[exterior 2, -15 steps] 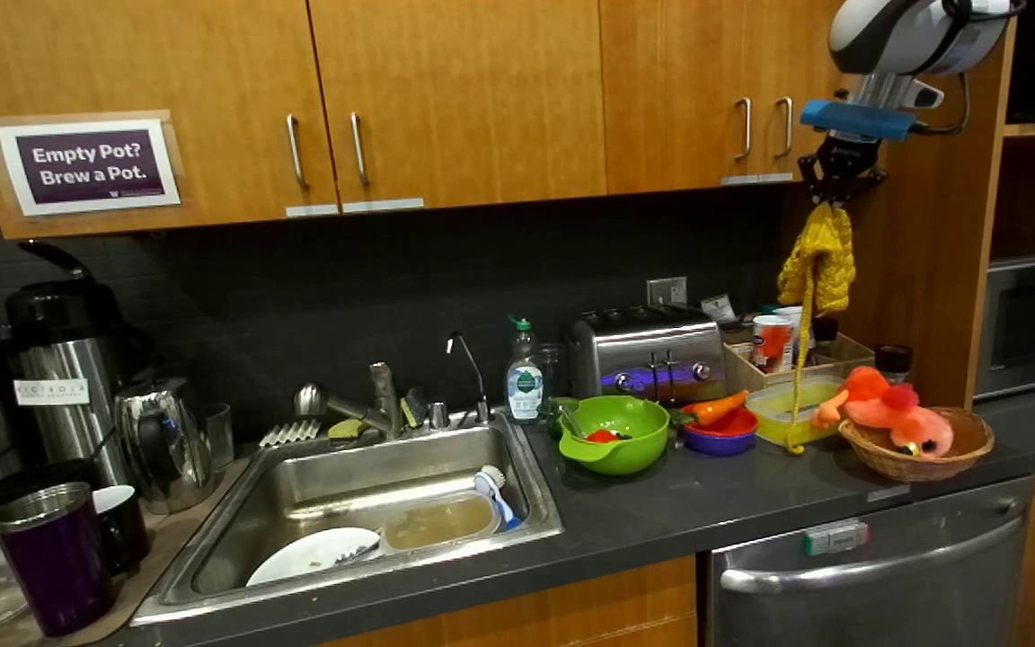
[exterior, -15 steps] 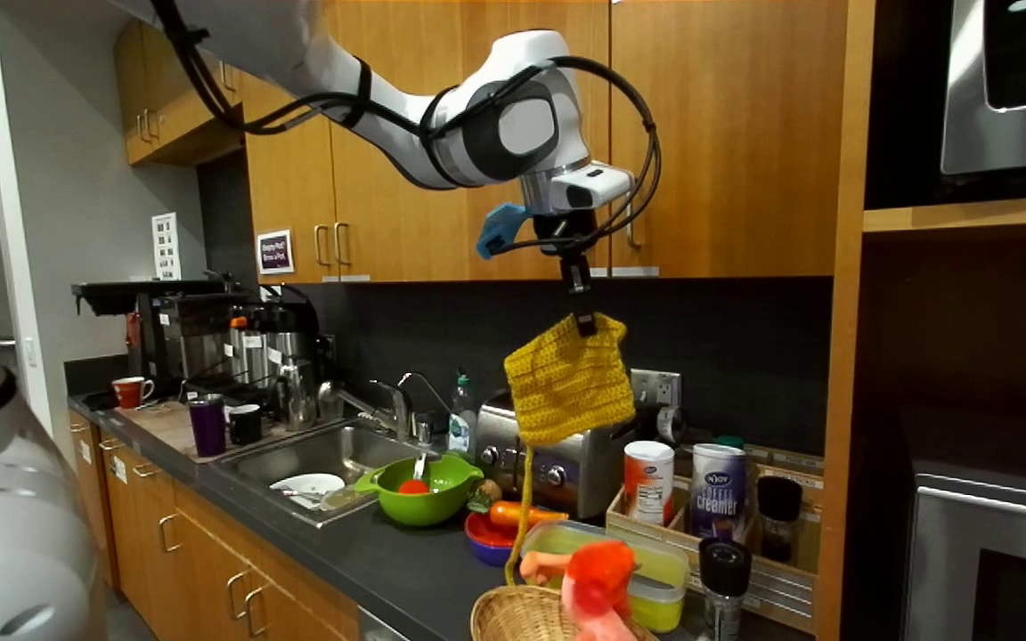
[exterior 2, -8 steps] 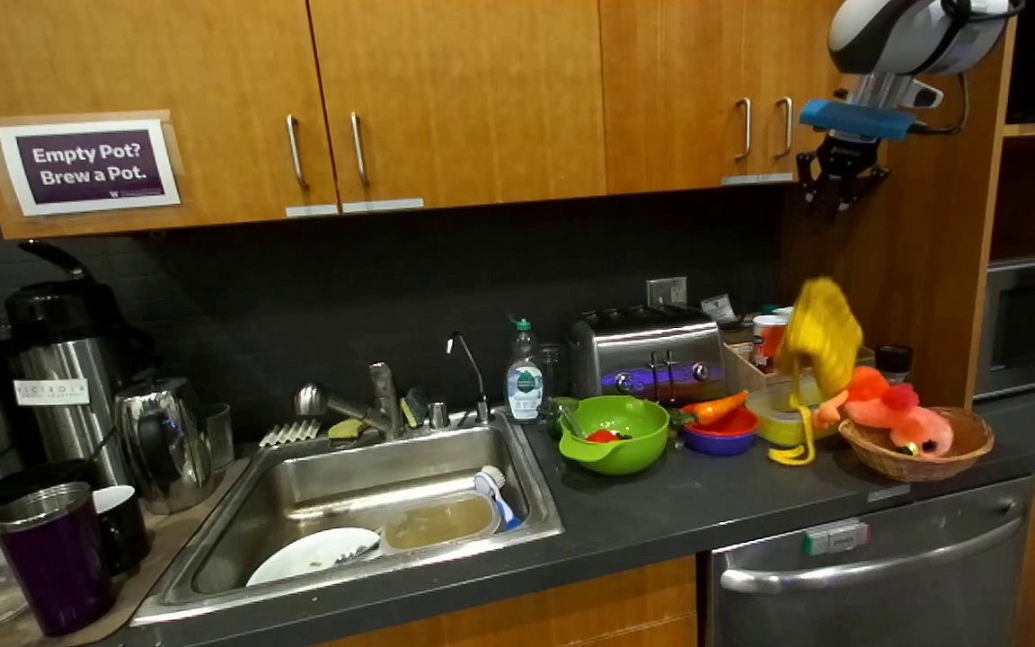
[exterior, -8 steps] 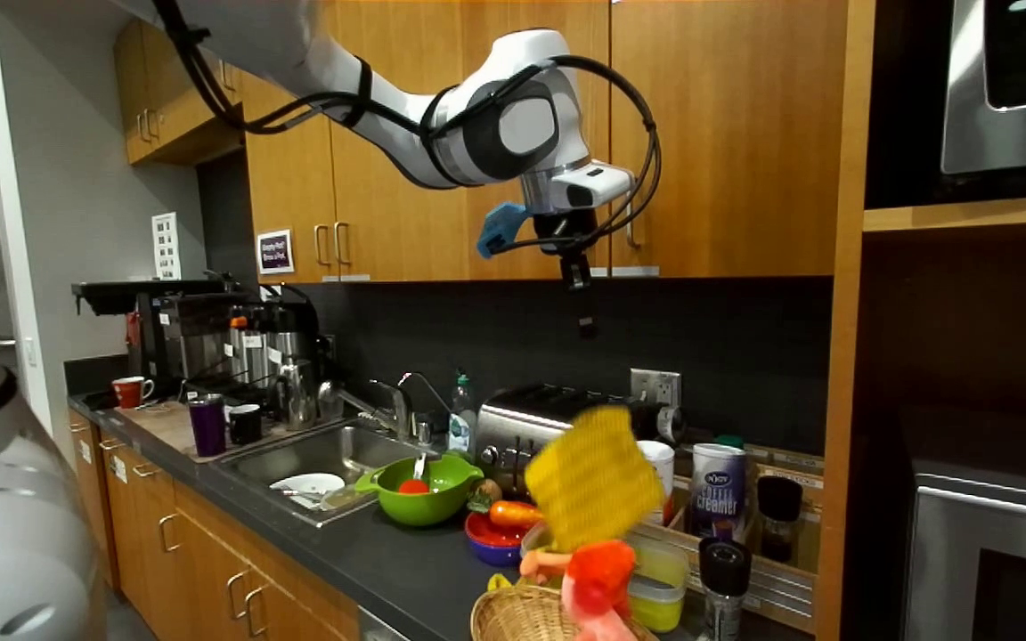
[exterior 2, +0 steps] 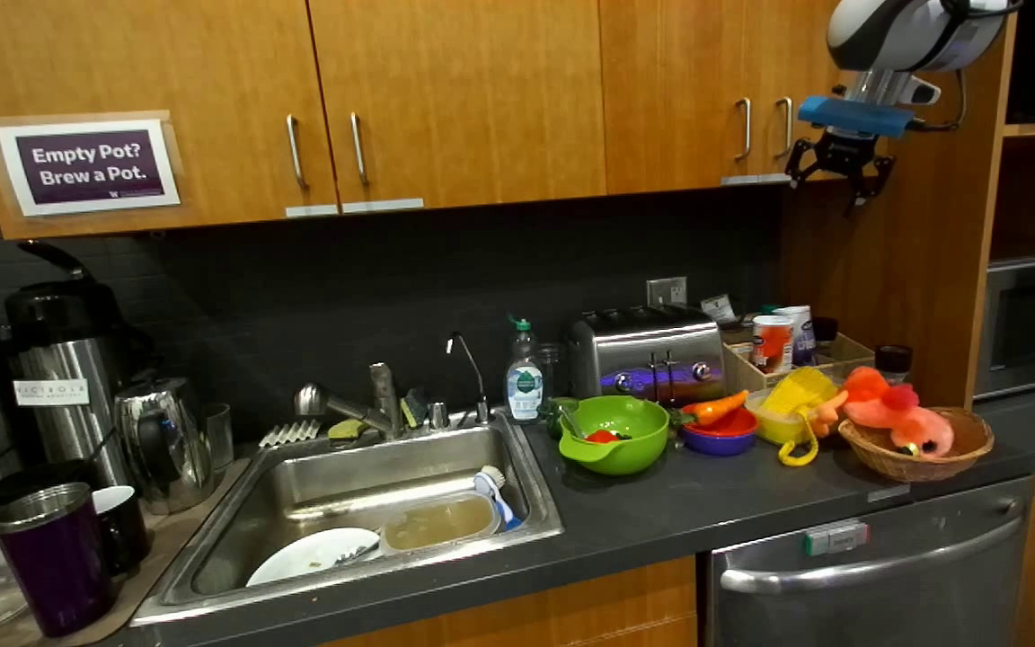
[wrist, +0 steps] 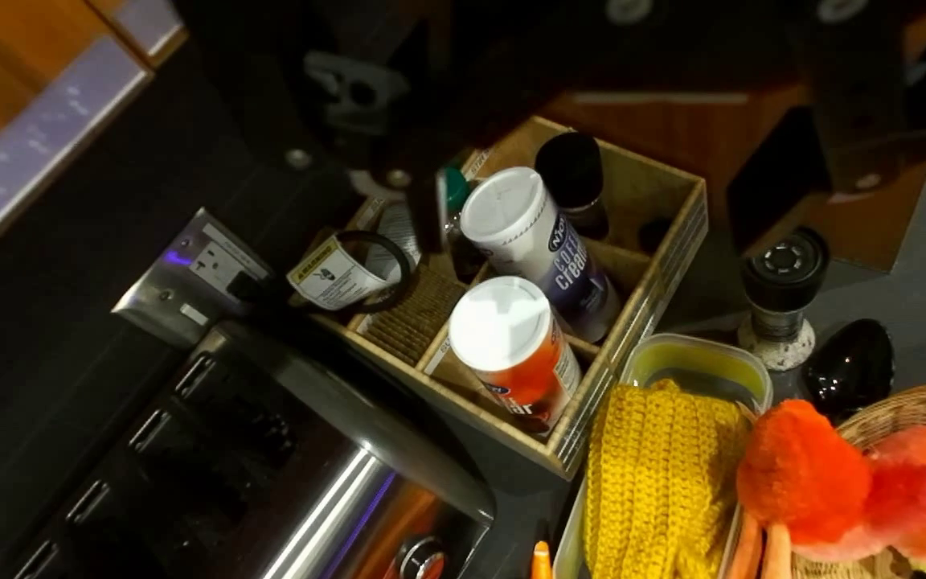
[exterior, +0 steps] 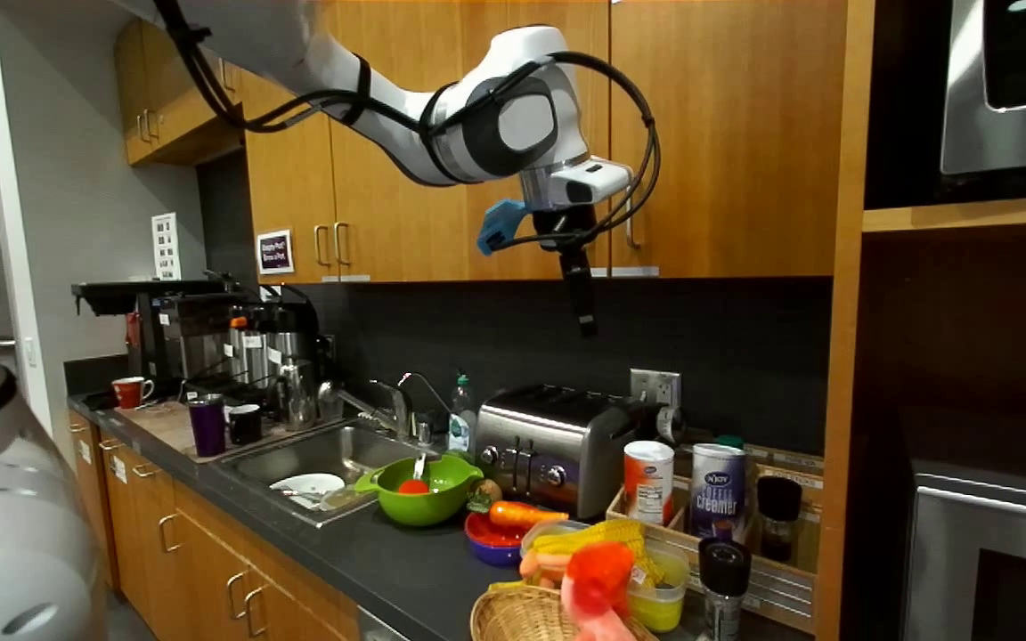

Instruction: Pick up the yellow towel and wipe the second upper kitchen cabinet from the right, put the yellow towel on the kitchen counter

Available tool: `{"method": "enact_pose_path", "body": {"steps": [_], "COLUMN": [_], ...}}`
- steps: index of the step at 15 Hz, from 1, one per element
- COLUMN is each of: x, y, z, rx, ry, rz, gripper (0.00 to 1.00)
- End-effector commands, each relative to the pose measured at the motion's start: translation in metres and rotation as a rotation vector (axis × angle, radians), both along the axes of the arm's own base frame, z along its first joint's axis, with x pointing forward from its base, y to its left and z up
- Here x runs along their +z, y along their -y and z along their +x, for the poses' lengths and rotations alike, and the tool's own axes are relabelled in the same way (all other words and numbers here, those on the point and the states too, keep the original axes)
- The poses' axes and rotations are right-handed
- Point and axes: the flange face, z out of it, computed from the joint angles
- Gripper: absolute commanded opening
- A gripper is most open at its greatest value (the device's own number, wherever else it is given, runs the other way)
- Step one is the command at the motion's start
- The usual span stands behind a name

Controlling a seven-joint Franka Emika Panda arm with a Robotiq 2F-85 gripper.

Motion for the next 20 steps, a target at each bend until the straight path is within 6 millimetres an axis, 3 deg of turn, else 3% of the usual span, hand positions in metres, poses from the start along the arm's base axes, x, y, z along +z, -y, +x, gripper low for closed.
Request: {"method": "enact_pose_path", "body": {"steps": [1,5,8,16,18,20], "x": [0.029,0.064,0.073,0.053,0.05,0.051], "y": [-0.03,-0.076,-0.099,-0.104,-0.11,-0.115], "z": [-0.008,-0.025,-0.043,-0.097,-0.105,-0.105], "rx": [0.081,0.191,0.24,0.454,0.532,0.583], "ry": [0.044,0.092,0.052,-0.374,-0.468,-0.486], "rz": [-0.037,-0.046,-0.025,0.081,0.11,0.034], "gripper": [1.0,1.0,1.0,1.0,1.0,1.0]}}
